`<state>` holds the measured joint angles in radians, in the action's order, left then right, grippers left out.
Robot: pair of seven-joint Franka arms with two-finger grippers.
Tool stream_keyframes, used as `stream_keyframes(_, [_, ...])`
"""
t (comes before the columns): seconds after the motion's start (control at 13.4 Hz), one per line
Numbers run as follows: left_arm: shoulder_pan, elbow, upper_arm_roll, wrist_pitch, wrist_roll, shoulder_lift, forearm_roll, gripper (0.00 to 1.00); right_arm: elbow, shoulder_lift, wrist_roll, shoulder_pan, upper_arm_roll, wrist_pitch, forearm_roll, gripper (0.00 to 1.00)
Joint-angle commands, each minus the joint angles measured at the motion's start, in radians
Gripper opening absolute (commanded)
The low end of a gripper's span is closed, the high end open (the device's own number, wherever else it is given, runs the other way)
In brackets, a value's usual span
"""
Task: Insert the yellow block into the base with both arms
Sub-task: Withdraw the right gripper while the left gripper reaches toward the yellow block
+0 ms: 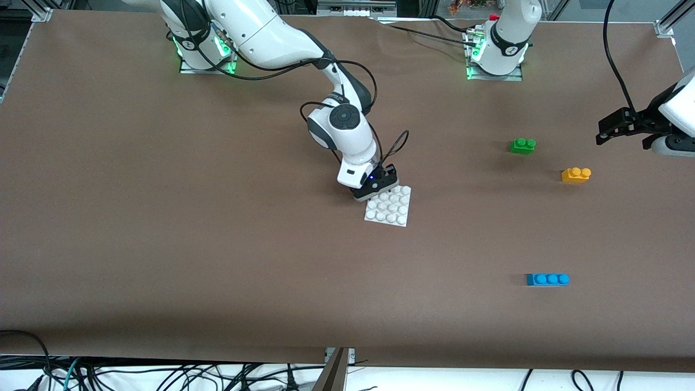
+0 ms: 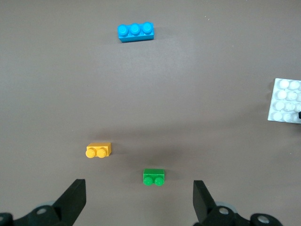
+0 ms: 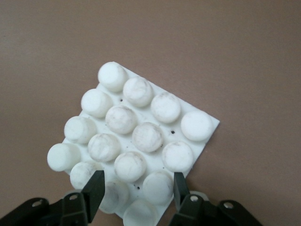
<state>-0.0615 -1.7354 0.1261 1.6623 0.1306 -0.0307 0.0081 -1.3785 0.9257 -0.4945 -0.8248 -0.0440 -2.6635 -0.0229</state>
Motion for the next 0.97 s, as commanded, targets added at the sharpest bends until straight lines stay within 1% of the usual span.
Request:
stream_keyframes(0.0, [-0.001, 0.028, 0.0, -0.029, -0.005, 0.009, 0.015, 1.0, 0.041, 0.021, 0.022, 0.003, 0.01, -0.01, -0.015, 0.67])
stream_keyframes(0.15, [0.0, 0.027, 0.0, -0.029, -0.005, 0.009, 0.015, 1.0, 0.05, 0.019, 0.028, 0.018, 0.021, -0.004, -0.006, 0.68])
stream_keyframes(0.37, [0.002, 0.033, 0.0, -0.03, -0.003, 0.011, 0.015, 1.0, 0.055, 0.013, 0.03, 0.1, 0.021, 0.0, 0.046, 0.8])
stream_keyframes(0.52, [0.003, 0.033, 0.001, -0.03, -0.002, 0.011, 0.015, 1.0, 0.053, 0.013, 0.03, 0.15, 0.019, 0.005, 0.057, 0.82])
stream_keyframes(0.6, [0.002, 0.034, 0.001, -0.03, -0.002, 0.011, 0.015, 1.0, 0.052, 0.004, 0.031, 0.186, 0.019, 0.049, 0.057, 0.83])
stream_keyframes(0.67, [0.002, 0.034, 0.001, -0.03, -0.002, 0.011, 0.015, 1.0, 0.053, -0.028, 0.033, 0.237, 0.019, 0.141, 0.057, 0.87])
stream_keyframes(0.75, [0.002, 0.036, 0.001, -0.03, -0.002, 0.011, 0.015, 1.0, 0.056, -0.05, 0.043, 0.303, 0.007, 0.243, 0.054, 0.9])
stream_keyframes(0.82, [0.003, 0.036, 0.003, -0.03, 0.0, 0.011, 0.015, 1.0, 0.062, -0.091, 0.083, 0.347, 0.006, 0.323, 0.057, 1.0])
stream_keyframes(0.9, [0.003, 0.036, 0.003, -0.03, 0.0, 0.012, 0.015, 1.0, 0.059, -0.129, 0.115, 0.378, 0.009, 0.392, 0.066, 1.0])
